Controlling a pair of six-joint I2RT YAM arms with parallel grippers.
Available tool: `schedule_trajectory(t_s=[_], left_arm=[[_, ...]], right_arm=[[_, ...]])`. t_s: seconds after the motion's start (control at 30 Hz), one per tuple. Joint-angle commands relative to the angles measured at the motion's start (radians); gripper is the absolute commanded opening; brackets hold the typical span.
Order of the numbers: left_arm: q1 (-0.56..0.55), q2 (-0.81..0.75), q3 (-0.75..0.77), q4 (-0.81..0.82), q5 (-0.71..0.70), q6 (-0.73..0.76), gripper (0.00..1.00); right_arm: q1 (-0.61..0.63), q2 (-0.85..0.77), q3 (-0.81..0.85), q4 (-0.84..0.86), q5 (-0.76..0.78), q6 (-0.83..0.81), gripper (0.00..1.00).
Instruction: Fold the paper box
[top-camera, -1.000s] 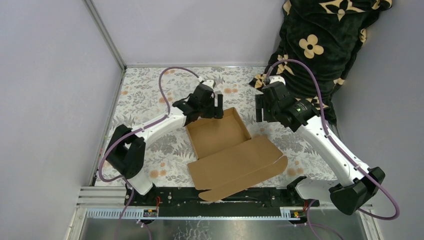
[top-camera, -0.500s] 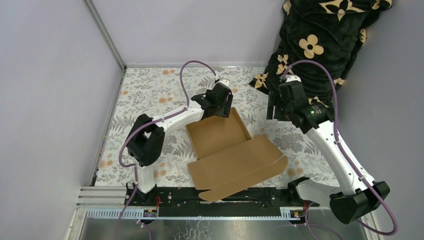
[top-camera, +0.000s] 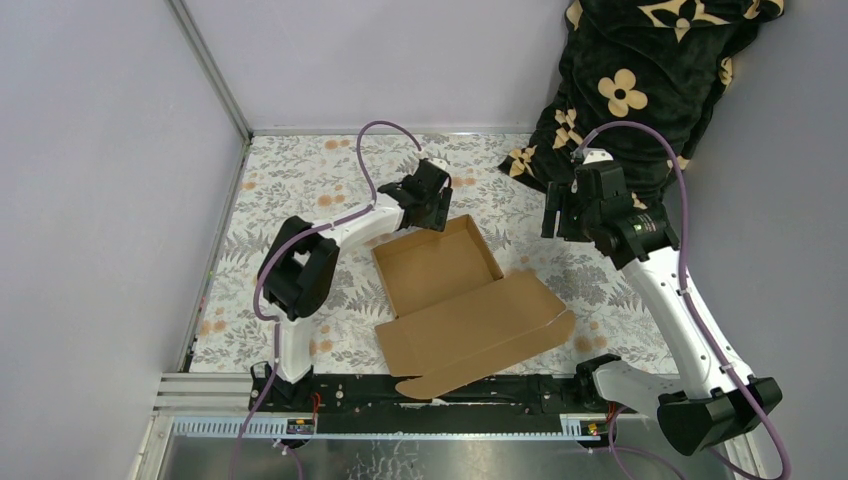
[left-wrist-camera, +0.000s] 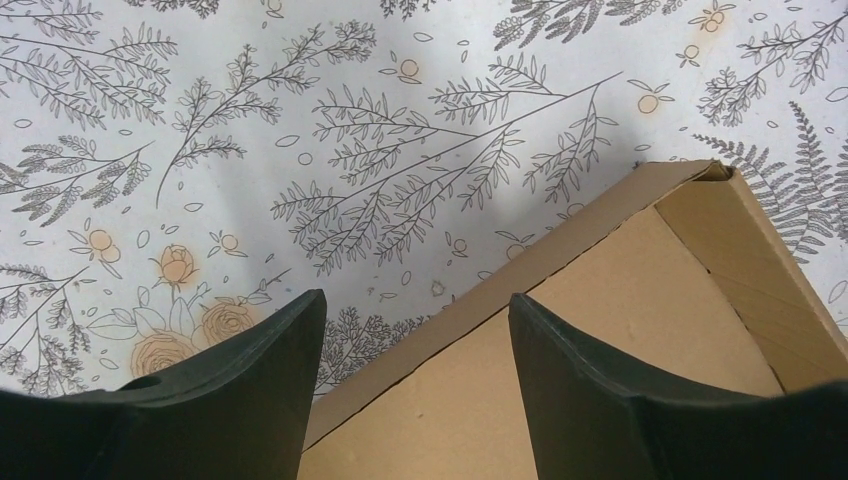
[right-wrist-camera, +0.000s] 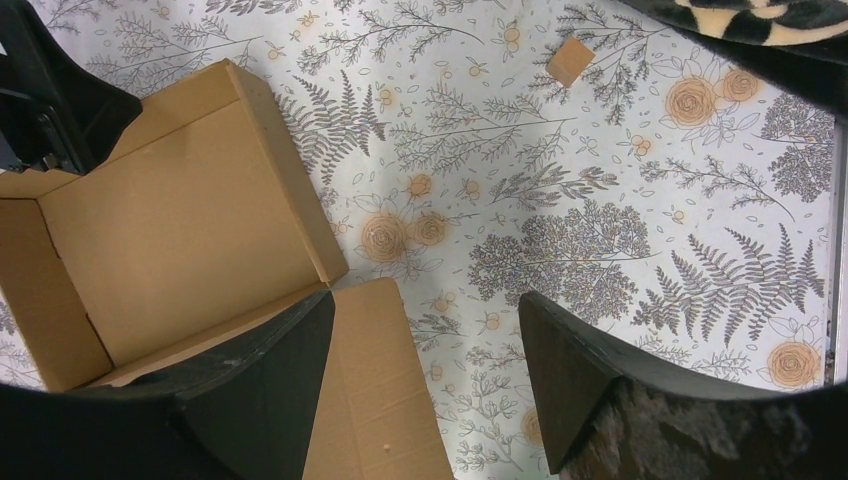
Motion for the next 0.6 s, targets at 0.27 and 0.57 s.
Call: schedule_trajectory(t_s=[0.27, 0.57], left_arm=[[-0.003, -0.02, -0.079, 0.035, 0.072, -0.017, 0.69], [-0.003, -0.071, -0.1, 0.038, 0.116, -0.012, 0.68]], right_arm=[[-0.031, -0.029, -0.035, 0.036, -0.066, -0.035, 0.75], [-0.036, -0.034, -0.052, 0.049, -0.084, -0.034, 0.74]])
